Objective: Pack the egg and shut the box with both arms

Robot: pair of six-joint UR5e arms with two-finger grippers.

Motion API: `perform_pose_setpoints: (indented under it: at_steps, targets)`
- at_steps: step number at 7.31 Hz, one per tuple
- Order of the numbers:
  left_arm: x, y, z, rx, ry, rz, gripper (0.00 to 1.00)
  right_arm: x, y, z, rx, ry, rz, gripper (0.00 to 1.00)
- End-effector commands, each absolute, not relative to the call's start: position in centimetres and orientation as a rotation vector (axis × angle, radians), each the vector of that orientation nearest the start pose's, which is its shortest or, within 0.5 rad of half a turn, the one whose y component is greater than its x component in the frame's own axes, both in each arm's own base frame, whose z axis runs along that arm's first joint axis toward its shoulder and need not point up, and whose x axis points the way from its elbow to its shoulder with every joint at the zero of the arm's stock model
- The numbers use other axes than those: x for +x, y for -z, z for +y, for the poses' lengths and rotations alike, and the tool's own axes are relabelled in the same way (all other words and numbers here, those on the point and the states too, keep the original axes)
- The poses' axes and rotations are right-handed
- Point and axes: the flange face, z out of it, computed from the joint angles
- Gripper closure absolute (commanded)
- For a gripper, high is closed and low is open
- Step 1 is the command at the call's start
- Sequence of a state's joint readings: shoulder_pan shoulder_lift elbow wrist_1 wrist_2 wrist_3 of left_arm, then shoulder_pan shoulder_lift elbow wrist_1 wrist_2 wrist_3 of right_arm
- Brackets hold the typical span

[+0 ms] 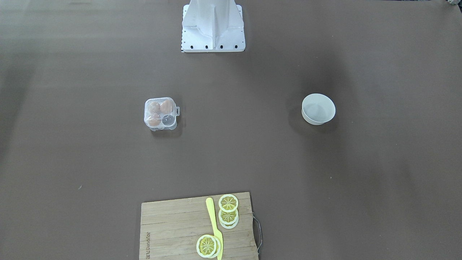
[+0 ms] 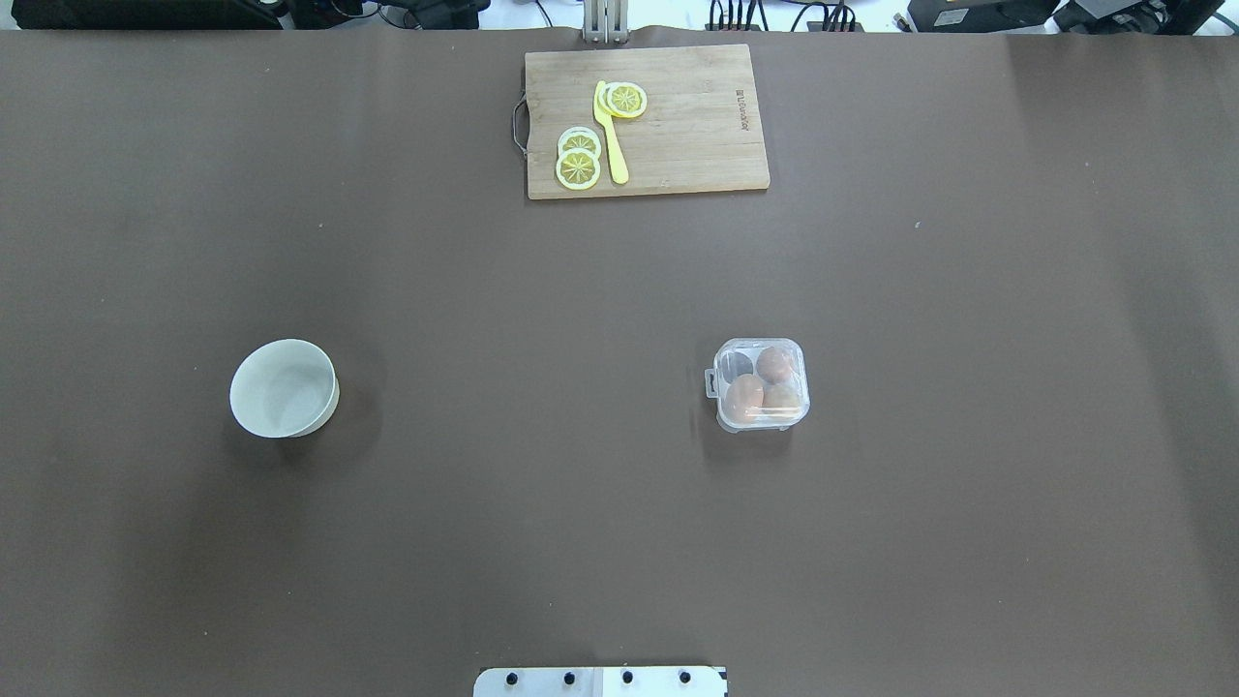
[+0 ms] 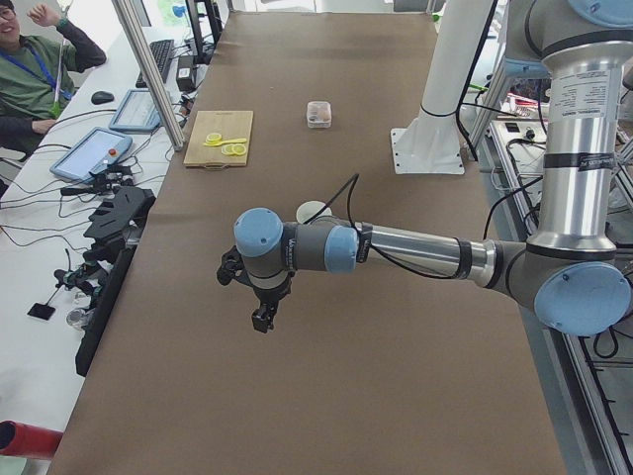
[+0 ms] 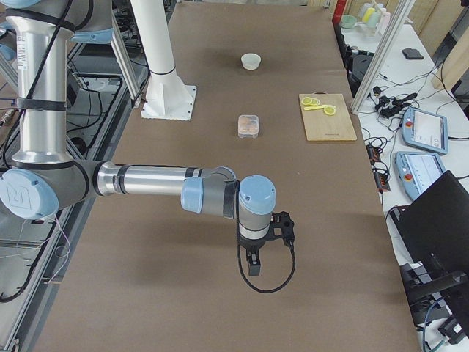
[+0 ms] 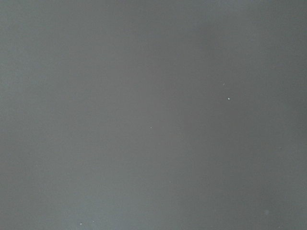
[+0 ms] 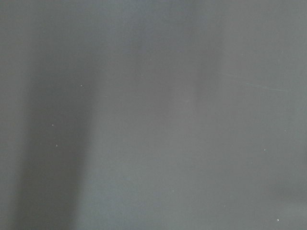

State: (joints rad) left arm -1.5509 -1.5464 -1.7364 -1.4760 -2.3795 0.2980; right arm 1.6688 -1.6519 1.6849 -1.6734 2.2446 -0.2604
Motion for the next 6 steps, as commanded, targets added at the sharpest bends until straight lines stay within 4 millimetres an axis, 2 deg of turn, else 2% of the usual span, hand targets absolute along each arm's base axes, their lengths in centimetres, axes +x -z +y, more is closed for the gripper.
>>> perform_pose_setpoints:
  at_steps: [1, 2, 4, 6]
  targets:
    - [-5.3, -58.5, -48.1, 0.186, -0.335, 0.792, 0.02, 11.2, -66.1, -43.7, 0.046, 0.126, -0.687, 0.0]
    - [-5.2, -58.6, -48.1, 0.181, -0.334, 0.793, 0.02, 11.2, -66.0, -43.8, 0.048, 0.127, -0.686, 0.0]
    - [-5.3, -60.5, -46.4, 0.153, -0.32, 0.8, 0.02, 10.5, -63.4, -44.8, 0.088, 0.153, -0.703, 0.0]
    - [-5.3, -61.1, -45.6, 0.142, -0.315, 0.801, 0.02, 7.1, -62.1, -45.8, 0.067, 0.177, -0.731, 0.0]
